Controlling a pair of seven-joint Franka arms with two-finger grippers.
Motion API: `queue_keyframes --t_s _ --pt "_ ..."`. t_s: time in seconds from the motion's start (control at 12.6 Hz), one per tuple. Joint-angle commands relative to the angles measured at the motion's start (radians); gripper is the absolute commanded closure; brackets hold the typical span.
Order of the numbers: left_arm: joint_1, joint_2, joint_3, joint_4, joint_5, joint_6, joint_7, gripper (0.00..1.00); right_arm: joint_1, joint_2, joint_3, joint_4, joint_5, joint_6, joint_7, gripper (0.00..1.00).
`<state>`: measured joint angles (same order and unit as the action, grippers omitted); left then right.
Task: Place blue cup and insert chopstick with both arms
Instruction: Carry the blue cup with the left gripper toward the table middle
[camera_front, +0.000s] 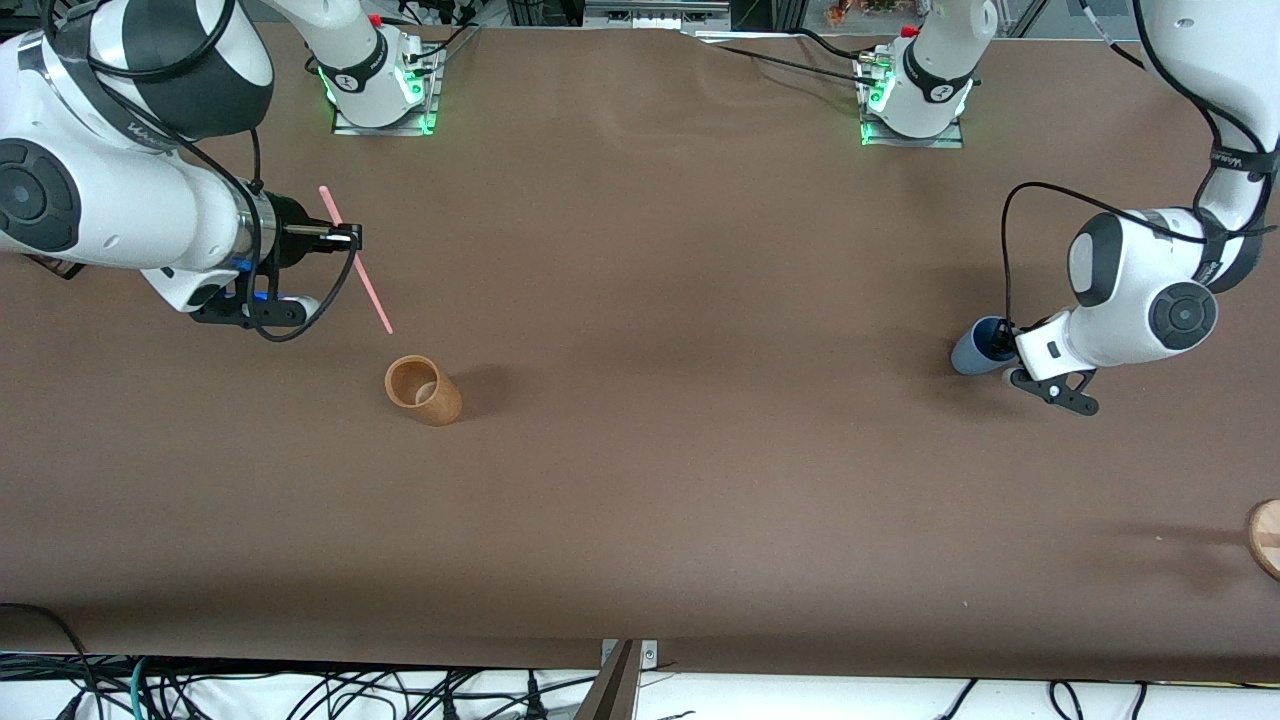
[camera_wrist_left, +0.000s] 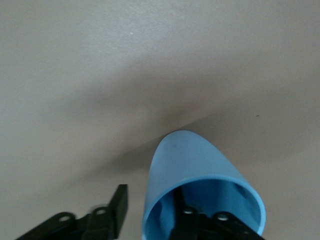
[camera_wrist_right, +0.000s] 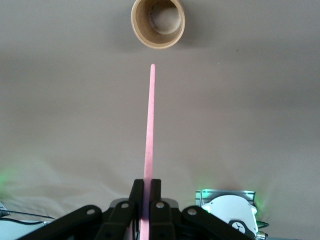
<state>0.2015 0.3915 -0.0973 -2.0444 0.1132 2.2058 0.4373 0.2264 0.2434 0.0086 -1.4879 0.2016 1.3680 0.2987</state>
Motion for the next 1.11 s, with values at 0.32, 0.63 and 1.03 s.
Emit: queue_keyframes --t_s 0.32,0.63,1.03 --pt "-0.004 -0.014 -0.145 0.11 -0.113 -0.064 -0.02 1.0 -0.01 -0.035 0.004 -0.014 0.002 -0.006 -0.003 0.99" --pt "-0.104 -0.002 -0.326 0.167 -0.115 -0.06 -0.331 1.0 -0.01 -0.029 0.004 -0.02 0.001 0.002 0.016 0.99" --pt "-0.367 0.105 -0.326 0.26 -0.101 0.001 -0.629 1.0 -0.01 -0.004 0.005 -0.022 -0.002 0.031 0.028 0.99"
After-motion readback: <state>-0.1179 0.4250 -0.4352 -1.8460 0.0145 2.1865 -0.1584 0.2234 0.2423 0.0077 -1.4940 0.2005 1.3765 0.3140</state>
